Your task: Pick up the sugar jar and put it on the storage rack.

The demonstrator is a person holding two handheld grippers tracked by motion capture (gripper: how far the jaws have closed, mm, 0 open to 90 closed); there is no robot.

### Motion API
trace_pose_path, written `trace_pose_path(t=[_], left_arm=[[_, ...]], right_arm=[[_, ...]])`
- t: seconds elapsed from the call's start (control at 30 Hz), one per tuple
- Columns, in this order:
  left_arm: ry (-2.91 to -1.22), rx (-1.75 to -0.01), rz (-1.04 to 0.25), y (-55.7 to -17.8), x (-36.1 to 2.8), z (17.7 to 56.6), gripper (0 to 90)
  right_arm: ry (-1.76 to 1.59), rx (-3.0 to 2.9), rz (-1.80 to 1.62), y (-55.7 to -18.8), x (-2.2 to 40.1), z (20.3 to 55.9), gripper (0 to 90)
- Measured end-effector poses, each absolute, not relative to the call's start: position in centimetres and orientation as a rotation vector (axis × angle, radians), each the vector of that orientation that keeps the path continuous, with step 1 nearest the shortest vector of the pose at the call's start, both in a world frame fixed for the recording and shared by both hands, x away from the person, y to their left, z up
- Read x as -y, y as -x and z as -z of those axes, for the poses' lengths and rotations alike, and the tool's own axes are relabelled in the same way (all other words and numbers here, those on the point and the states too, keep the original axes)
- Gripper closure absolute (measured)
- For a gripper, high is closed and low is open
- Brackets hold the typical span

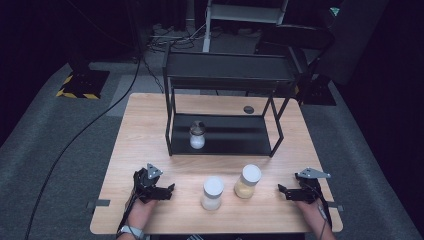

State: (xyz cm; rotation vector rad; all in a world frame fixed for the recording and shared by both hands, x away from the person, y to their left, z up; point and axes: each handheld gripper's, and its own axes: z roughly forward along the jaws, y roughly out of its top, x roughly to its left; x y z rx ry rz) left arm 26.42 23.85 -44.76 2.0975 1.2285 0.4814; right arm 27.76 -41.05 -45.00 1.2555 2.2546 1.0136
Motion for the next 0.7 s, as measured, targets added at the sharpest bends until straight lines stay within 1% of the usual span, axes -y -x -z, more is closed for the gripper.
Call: trace_pose_path(t=[0.3, 0.7], left_arm=[[-2.096, -1.23, -0.481, -26.5, -23.8, 44.8, 2.3], [-2.096, -1.229, -0.479, -26.5, -23.8, 44.8, 2.0]], right_arm=[[-1.232, -2.212, -1.076, -26.6, 41.0, 43.8, 6.8], [-1.188, -2.153, -1.157, -24.5, 40.7, 40.5, 6.8]])
